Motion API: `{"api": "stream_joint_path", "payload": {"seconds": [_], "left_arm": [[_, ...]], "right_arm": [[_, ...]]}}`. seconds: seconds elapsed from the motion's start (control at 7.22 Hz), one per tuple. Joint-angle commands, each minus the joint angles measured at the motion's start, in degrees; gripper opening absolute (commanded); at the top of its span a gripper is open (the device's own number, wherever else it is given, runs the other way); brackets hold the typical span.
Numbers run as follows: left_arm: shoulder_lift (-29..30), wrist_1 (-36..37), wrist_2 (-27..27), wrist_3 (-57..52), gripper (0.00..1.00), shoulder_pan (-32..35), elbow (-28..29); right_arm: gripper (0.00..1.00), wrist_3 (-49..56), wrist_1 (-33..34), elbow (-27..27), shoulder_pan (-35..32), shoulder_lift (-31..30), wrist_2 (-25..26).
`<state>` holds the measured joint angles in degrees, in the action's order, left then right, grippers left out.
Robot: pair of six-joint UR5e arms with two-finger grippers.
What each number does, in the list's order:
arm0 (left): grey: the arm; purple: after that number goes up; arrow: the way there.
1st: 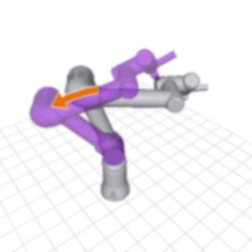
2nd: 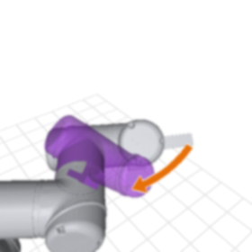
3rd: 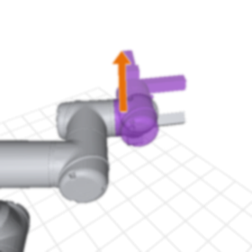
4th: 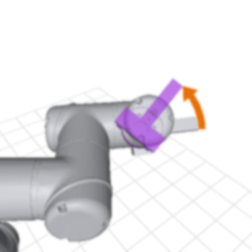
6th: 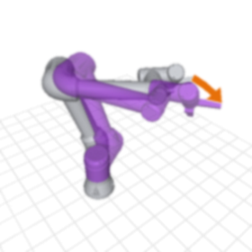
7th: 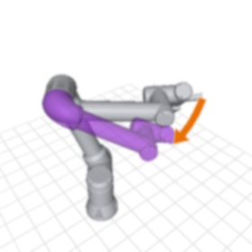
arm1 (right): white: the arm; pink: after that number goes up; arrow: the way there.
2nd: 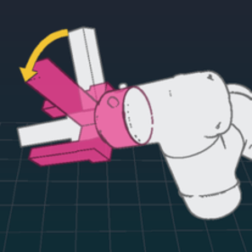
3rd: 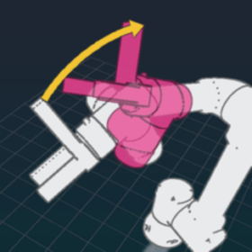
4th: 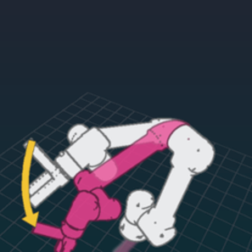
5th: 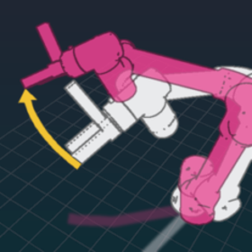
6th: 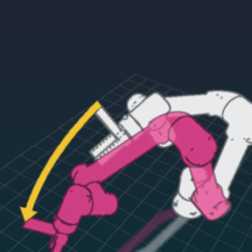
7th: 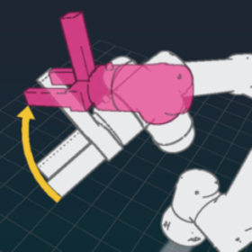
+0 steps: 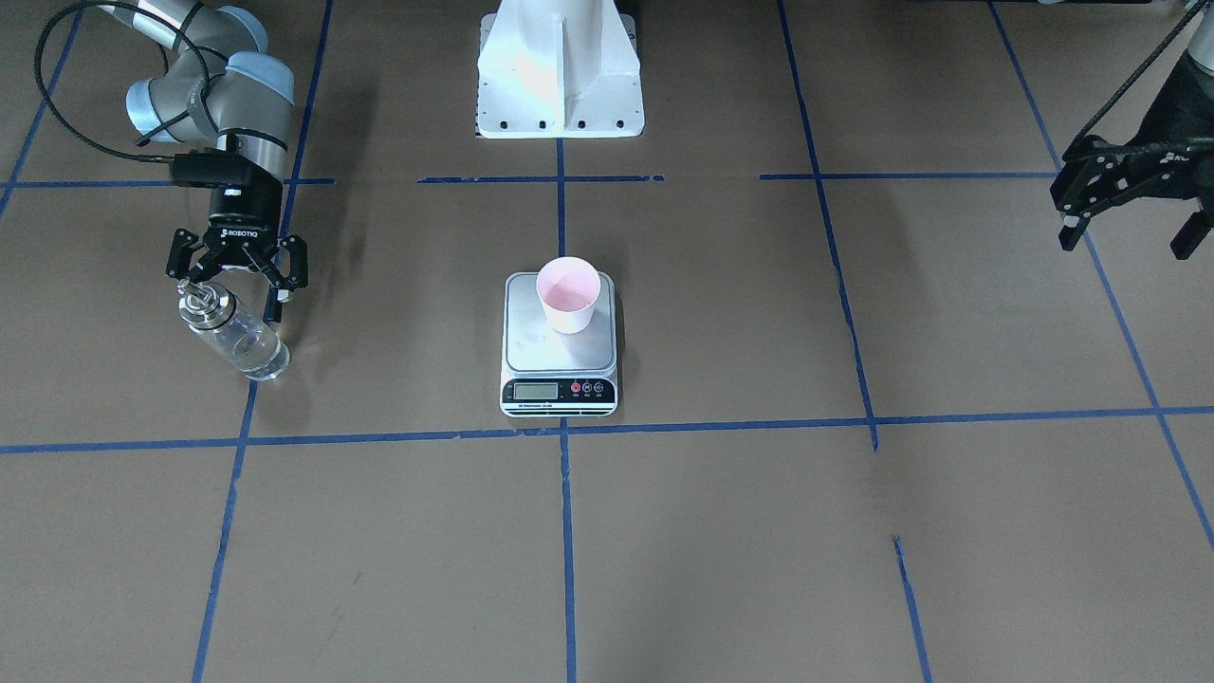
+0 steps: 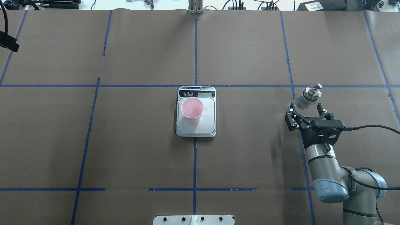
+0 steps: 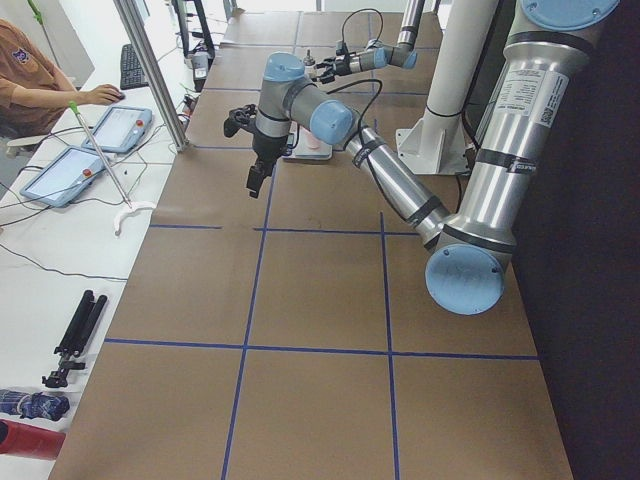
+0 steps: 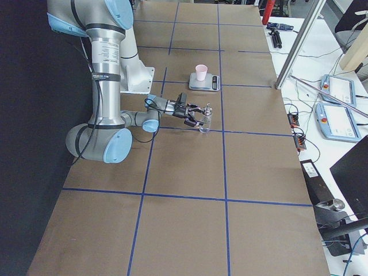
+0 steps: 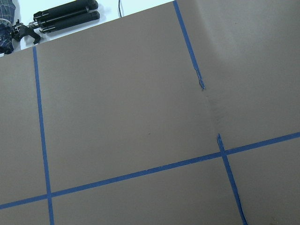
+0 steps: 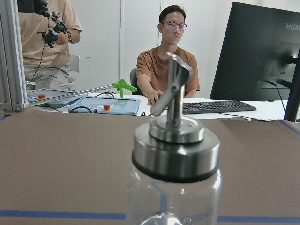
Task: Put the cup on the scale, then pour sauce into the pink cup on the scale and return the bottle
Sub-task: 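Lower the bottle with the right gripper onto the table, then open the right gripper and withdraw it from the bottle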
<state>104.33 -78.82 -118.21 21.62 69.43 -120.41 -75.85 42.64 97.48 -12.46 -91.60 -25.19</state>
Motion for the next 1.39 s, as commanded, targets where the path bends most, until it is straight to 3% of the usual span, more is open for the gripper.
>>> {"api": "stream_joint_path", "payload": {"seconds": [0.0,0.42,0.69,1.25], "left_arm": [[0.00,-0.02,0.00,0.00,1.00,0.00,0.00],[0.00,0.07,0.00,0.18,1.00,0.00,-0.18],[0.00,-0.02,0.00,0.27,1.00,-0.09,-0.18],[0.00,0.07,0.00,0.27,1.00,0.00,-0.35]], "right_arm": [[1.00,0.00,-0.01,0.43,1.56,-0.24,1.72],[1.00,0.00,-0.01,6.04,4.71,-5.85,3.21],[1.00,-0.09,-0.01,7.10,5.78,-6.30,3.65],[1.00,0.00,0.08,17.28,6.57,-14.91,3.39]]}}
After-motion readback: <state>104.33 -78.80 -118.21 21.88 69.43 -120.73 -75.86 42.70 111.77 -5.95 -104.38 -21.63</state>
